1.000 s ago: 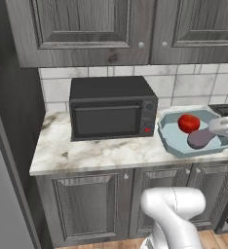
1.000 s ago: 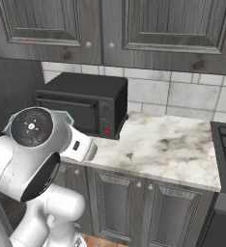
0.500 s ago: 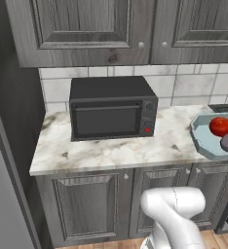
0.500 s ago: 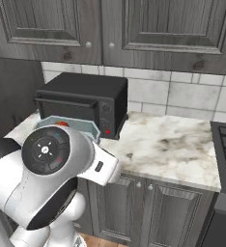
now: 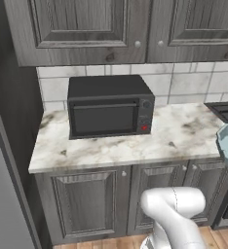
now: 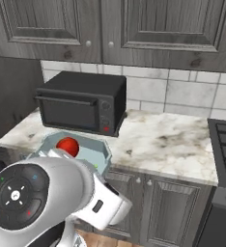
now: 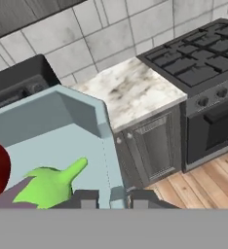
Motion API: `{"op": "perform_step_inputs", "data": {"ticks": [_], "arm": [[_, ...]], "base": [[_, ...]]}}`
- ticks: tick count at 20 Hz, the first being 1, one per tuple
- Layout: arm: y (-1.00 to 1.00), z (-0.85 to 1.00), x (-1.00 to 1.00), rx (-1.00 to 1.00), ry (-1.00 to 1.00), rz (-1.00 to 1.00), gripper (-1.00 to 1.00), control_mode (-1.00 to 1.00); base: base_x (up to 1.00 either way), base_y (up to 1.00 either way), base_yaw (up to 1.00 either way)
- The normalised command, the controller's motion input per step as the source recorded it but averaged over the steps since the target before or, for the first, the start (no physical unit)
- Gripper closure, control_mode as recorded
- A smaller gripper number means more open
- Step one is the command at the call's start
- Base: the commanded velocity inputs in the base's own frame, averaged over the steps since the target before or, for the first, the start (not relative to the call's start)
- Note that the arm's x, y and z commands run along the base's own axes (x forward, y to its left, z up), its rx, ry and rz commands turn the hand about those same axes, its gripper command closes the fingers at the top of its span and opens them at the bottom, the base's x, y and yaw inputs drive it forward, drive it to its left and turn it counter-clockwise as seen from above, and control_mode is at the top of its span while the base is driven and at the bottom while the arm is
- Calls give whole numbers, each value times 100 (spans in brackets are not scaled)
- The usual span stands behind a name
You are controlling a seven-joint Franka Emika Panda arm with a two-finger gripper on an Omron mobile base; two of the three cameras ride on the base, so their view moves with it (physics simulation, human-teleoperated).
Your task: Take the tomato and eggplant out of the freezer and place them in the tupperware container on the counter. Then put the tupperware containing the vegetables back in the freezer.
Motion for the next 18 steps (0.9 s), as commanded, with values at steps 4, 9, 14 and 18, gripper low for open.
{"op": "perform_step_inputs", "data": {"ticks": [4,9,14,18], "arm": [[0,0,0,0,0,0,100,100],[0,0,0,0,0,0,100,100],[0,0,0,0,0,0,100,100],[0,0,0,0,0,0,100,100]], "base": [[-89,31,-19],[-73,79,-6],[-16,100,0],[9,100,4]]}}
